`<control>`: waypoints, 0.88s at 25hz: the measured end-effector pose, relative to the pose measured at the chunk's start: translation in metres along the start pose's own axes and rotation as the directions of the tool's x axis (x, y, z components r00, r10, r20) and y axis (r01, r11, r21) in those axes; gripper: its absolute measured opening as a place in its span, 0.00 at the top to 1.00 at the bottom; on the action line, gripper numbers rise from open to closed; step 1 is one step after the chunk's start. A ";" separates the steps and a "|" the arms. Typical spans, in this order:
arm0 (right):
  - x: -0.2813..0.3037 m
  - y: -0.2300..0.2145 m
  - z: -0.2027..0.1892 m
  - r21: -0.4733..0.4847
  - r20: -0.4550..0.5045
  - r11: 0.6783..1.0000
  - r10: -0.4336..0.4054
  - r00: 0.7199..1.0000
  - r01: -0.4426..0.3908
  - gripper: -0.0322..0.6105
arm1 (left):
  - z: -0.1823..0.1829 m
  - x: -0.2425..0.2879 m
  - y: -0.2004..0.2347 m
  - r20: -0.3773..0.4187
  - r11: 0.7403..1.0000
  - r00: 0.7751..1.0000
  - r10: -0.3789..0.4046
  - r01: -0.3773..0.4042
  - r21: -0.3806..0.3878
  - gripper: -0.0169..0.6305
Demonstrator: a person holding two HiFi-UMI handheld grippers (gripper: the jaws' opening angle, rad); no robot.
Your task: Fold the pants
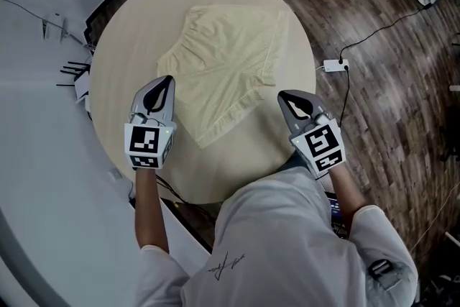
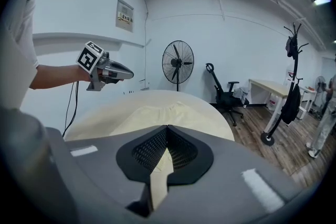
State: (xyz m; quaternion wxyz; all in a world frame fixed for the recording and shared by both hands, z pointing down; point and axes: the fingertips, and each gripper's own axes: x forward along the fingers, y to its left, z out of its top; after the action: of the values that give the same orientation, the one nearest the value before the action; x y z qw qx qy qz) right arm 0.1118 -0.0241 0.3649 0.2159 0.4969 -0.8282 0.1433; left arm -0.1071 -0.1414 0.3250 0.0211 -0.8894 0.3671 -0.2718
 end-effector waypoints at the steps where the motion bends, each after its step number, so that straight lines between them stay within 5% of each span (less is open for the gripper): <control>1: 0.006 -0.004 0.000 -0.005 -0.005 1.000 0.001 1.000 -0.001 0.96 | -0.003 0.005 0.002 -0.007 1.000 1.000 -0.004 0.004 -0.006 0.91; 22: 0.092 -0.099 -0.013 0.126 -0.089 0.992 0.040 0.995 -0.028 0.96 | -0.062 0.132 0.056 -0.199 0.999 0.980 -0.018 0.026 0.040 0.91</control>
State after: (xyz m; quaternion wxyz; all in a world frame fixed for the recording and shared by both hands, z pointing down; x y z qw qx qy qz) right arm 0.1640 -0.1339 0.4239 0.2194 0.4882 -0.8153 0.2210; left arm -0.0972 -0.2592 0.4265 0.0002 -0.8612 0.3515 -0.3670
